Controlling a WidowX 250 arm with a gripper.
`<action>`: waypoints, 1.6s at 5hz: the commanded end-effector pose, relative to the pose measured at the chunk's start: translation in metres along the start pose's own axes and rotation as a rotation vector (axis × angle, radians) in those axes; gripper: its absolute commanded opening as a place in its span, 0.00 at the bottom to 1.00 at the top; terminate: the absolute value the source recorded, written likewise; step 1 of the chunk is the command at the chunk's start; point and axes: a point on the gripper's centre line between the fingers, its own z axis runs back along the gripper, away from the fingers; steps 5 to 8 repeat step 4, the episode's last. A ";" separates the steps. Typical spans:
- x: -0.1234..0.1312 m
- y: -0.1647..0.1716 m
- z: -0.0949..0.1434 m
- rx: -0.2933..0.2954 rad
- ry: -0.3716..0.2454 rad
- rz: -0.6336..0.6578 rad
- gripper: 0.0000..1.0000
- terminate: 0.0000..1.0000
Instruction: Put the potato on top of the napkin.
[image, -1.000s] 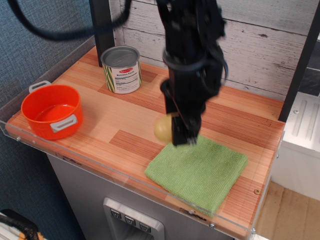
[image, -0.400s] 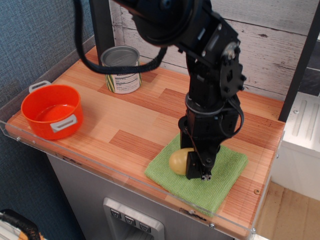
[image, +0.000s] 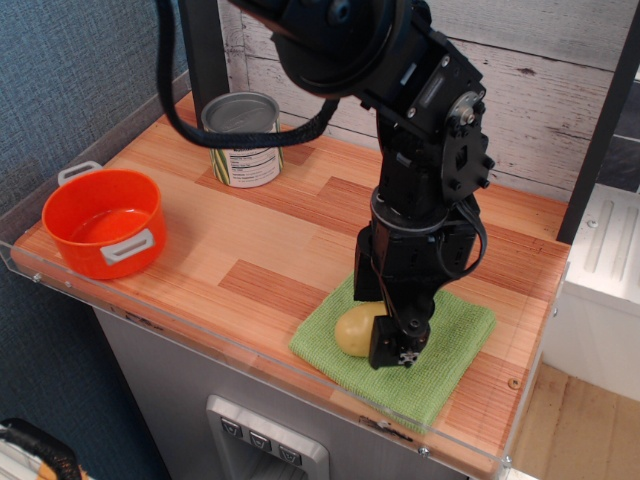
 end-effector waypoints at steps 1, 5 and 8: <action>-0.015 0.016 0.067 0.049 -0.051 0.089 1.00 0.00; -0.059 0.085 0.101 0.037 -0.063 0.564 1.00 1.00; -0.059 0.085 0.101 0.037 -0.063 0.564 1.00 1.00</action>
